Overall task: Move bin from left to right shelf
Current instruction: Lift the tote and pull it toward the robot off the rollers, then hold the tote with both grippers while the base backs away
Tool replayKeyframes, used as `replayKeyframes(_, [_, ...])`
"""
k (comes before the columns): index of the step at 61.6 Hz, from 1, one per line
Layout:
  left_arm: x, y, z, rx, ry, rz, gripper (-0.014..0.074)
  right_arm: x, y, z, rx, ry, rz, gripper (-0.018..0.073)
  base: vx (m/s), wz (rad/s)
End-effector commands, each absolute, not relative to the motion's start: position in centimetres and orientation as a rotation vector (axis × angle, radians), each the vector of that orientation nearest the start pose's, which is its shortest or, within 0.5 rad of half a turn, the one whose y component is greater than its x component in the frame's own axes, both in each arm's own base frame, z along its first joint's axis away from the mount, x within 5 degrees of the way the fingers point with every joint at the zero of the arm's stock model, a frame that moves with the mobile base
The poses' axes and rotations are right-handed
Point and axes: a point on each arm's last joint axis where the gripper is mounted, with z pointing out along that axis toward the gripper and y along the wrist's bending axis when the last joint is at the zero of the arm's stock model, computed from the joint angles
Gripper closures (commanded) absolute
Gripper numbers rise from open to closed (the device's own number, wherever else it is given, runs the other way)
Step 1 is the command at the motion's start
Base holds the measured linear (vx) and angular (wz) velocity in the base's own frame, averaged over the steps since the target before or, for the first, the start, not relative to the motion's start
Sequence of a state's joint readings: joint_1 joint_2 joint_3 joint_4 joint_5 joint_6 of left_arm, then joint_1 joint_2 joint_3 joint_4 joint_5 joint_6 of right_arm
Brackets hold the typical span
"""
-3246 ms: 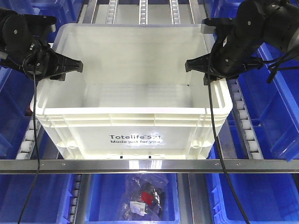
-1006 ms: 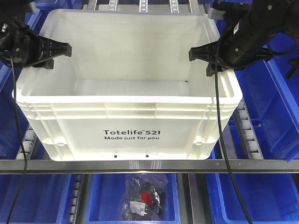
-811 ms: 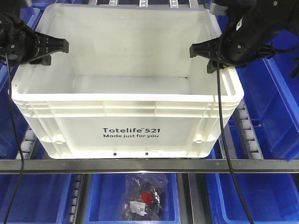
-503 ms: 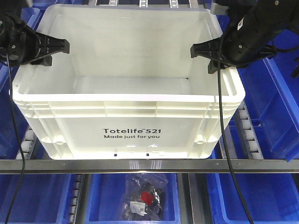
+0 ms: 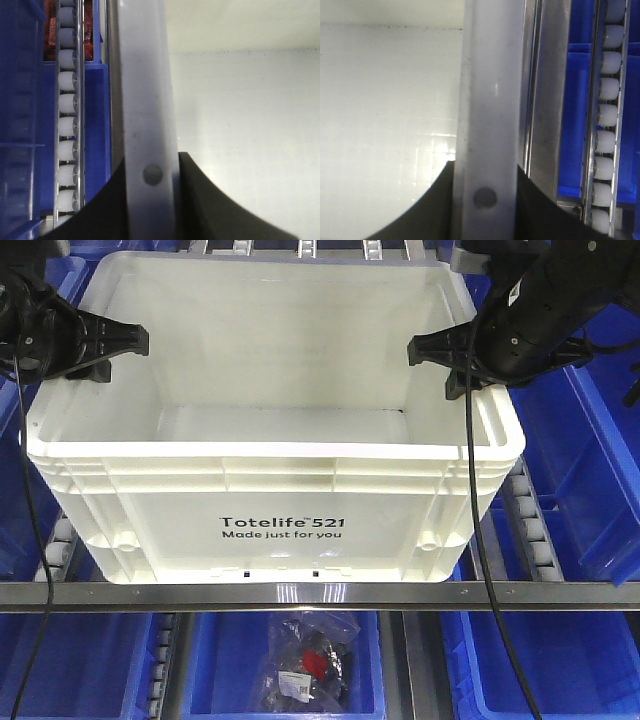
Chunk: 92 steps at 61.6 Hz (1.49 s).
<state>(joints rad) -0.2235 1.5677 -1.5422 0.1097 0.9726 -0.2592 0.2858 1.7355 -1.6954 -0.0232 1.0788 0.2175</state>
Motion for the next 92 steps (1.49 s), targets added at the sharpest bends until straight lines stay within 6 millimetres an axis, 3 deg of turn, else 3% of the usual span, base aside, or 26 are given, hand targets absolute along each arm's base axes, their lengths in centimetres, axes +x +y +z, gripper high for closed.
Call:
replayKeyframes(1, [32.55,-6.38,41.47,0.026,2.26,-0.076,0.0603,35.76,9.61,39.31,-0.105,2.41,0.133,0.0538,0.0,0.0])
replayKeyframes(92, [32.55,-6.38,41.47,0.026,2.26,-0.076,0.0603,35.76,9.61,39.3,-0.105,2.41,0.133,0.0538,-0.02,-0.02])
